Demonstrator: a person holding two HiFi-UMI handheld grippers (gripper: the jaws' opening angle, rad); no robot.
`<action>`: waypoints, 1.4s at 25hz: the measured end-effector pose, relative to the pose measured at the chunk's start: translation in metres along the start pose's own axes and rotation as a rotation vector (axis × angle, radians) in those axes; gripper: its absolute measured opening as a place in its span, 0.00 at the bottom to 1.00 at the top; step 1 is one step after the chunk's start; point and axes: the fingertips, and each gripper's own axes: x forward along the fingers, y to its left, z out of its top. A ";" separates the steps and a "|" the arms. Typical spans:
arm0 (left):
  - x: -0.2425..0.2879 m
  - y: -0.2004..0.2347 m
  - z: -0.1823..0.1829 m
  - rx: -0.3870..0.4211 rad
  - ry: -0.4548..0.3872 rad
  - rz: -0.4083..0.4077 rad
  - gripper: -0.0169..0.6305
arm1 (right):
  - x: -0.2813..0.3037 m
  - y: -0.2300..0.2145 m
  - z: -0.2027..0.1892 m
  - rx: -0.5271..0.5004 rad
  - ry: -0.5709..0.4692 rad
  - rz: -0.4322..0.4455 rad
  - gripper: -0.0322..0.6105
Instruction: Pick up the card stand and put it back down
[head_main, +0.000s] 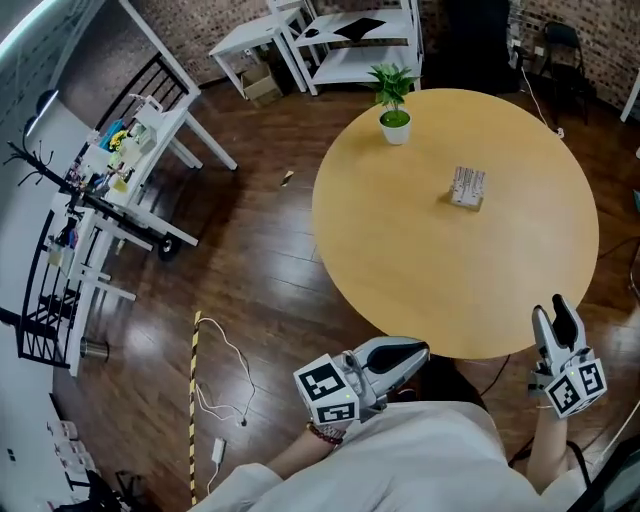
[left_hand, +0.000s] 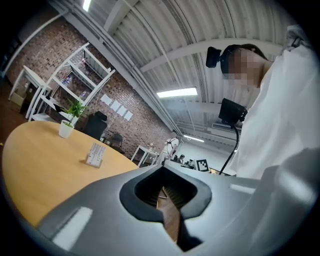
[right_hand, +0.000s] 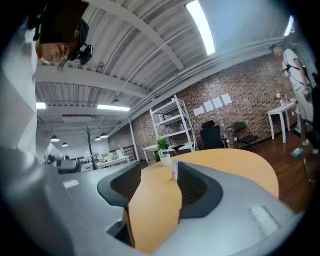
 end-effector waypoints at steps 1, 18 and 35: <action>-0.006 -0.008 -0.005 -0.008 0.003 -0.012 0.01 | -0.013 0.017 0.012 0.019 -0.038 -0.004 0.39; -0.031 -0.078 -0.005 0.041 -0.026 -0.058 0.01 | -0.101 0.125 0.030 -0.057 -0.086 0.089 0.32; 0.028 -0.100 -0.013 0.025 -0.020 -0.029 0.01 | -0.115 0.068 0.043 -0.051 -0.047 0.117 0.28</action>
